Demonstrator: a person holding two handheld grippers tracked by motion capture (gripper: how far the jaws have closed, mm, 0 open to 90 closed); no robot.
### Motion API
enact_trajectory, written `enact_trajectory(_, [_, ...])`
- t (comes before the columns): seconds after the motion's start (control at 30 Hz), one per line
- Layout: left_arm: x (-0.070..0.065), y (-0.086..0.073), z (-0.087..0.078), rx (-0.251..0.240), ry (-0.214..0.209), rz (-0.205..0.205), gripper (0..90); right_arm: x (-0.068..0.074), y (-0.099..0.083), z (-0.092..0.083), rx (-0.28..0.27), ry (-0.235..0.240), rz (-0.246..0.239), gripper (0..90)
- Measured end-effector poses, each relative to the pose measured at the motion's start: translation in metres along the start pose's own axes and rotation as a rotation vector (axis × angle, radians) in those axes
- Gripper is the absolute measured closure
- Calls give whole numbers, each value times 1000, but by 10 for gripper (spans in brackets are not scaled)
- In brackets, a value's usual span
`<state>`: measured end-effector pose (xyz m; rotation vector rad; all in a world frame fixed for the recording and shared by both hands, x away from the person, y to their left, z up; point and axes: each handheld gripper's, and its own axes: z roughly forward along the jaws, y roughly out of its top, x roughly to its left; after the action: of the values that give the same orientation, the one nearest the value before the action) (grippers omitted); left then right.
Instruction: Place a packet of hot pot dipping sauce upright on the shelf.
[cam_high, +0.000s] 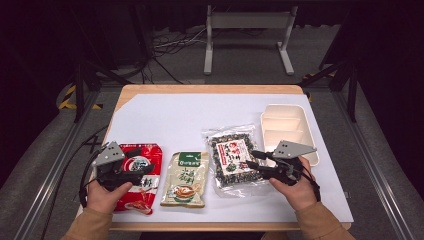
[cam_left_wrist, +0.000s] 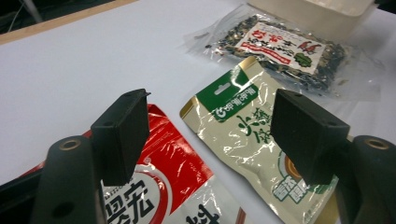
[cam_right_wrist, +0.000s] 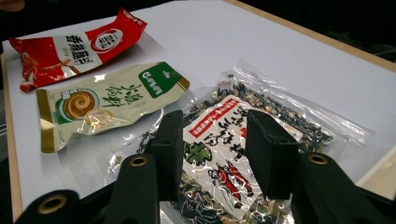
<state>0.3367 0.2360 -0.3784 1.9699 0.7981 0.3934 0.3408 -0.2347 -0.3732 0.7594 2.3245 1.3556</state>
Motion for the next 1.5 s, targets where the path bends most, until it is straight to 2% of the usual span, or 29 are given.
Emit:
enact_trajectory(0.1, [1, 0, -1, -10, 6, -5, 286, 2, 1, 1, 18, 16, 4, 574])
enact_trajectory(0.3, [0, -1, -2, -21, 3, -12, 284, 5, 3, 4, 27, 12, -5, 517])
enact_trajectory(0.4, [0, -1, -3, -17, 9, -8, 283, 4, 6, 6, 33, 30, 13, 493])
enact_trajectory(0.57, [1, -2, -3, -12, 19, -14, 281, 5, 19, 13, 71, 65, 22, 461])
enact_trajectory(0.67, [0, -3, -4, -10, 20, -12, 280, 5, 27, 17, 94, 67, 11, 454])
enact_trajectory(0.97, [0, -4, -4, -11, 24, -14, 280, -1, 42, 23, 107, 97, 23, 435])
enact_trajectory(1.1, [0, -4, -5, -14, 26, -10, 280, -1, 48, 25, 115, 104, 18, 446])
enact_trajectory(1.3, [-1, -3, -5, -14, 27, -6, 280, -1, 63, 30, 126, 117, -16, 436])
enact_trajectory(1.5, [-1, -3, -5, -14, 30, -7, 280, -1, 69, 36, 130, 128, -15, 421])
